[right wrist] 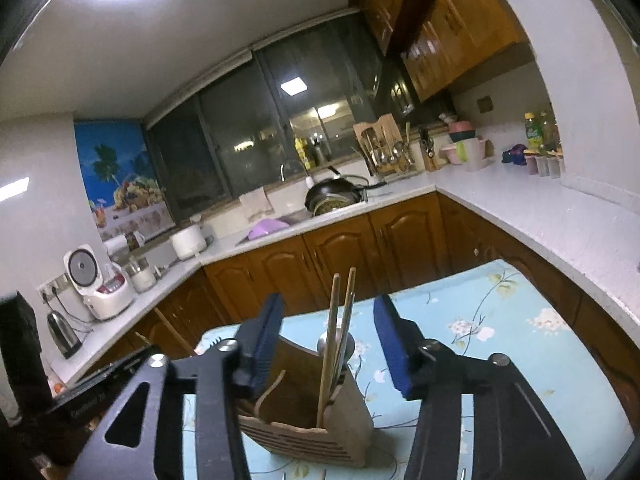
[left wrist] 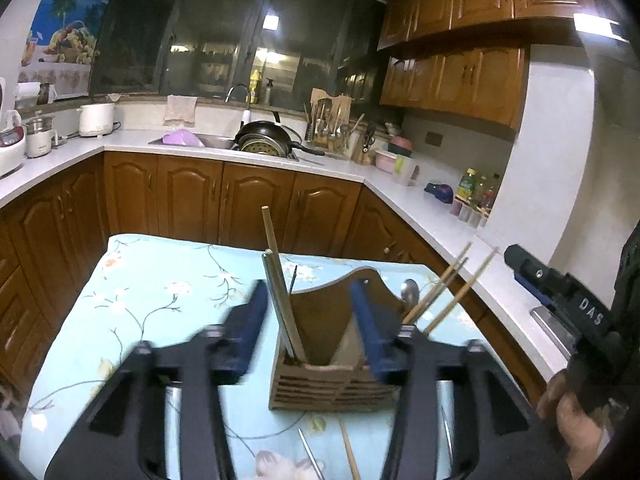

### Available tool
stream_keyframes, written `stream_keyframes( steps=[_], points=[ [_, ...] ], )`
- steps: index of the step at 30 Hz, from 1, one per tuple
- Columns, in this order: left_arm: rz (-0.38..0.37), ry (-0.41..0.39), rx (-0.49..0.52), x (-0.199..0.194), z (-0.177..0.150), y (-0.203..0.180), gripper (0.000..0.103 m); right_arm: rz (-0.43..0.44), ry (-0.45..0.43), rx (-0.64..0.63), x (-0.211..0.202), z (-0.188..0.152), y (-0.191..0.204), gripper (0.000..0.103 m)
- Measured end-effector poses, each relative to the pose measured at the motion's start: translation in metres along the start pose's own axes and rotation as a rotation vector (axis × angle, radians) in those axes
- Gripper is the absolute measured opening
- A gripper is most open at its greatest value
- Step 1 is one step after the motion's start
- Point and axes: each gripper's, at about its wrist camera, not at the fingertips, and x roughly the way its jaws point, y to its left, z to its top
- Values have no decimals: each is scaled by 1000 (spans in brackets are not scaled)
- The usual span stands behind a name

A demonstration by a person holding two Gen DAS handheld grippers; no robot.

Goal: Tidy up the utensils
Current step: 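Open both tools to release the wooden chopsticks into the holder, then move both tools down toward the metal chopsticks on the table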

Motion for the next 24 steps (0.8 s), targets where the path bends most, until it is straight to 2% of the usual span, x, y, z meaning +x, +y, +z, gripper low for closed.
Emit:
stream_keyframes(
  steps=[3,4,10,15,24],
  points=[
    [-6,-19,-15,-19,-7,0,68,0,-10,24,-15,1,-4,87],
    [-5,-21,-20,-25,-10,1,75,5,-14,33,-20,0,-6,90],
    [29,3,-70,-50,-41,11,85,-5,5,56,-55,-22,-19,95],
    [56,86,-119,-52,-79,23,86,-22,53,115,-81,-52,-39,96],
    [91,203,-158,-49,-133,28,86,-107,167,105,-110,-105,-56,96]
  ],
)
